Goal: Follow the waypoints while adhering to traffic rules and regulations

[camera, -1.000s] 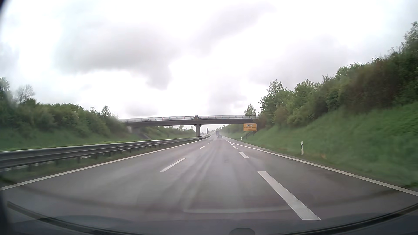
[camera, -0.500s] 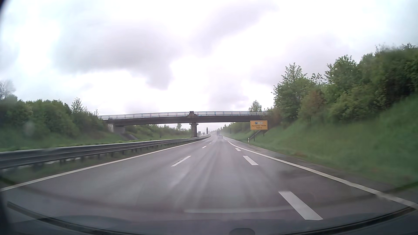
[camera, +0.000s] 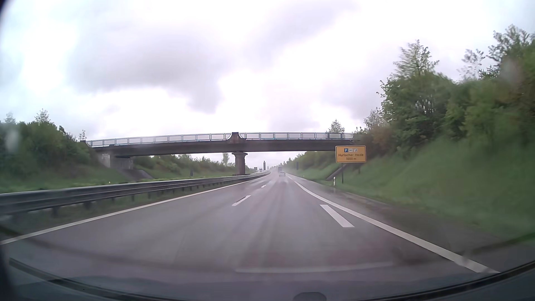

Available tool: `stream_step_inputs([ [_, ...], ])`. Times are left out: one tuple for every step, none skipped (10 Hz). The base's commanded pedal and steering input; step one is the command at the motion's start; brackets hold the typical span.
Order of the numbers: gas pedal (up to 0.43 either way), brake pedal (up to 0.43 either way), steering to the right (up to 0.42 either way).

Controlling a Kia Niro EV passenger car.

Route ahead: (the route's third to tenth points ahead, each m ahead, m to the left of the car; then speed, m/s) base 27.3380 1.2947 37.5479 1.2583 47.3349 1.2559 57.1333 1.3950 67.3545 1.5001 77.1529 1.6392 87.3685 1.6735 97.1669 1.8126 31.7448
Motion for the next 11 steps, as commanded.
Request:
stream_step_inputs([
  [0.319, 0.000, -0.003],
  [0.319, 0.000, -0.003],
  [0.319, 0.000, -0.003],
  [0.319, 0.000, -0.003],
  [0.319, 0.000, -0.003],
  [0.331, 0.000, -0.003],
  [0.331, 0.000, -0.003],
  [0.331, 0.000, -0.003],
  [0.331, 0.000, -0.003],
  [0.331, 0.000, -0.003],
  [0.331, 0.000, -0.003],
])
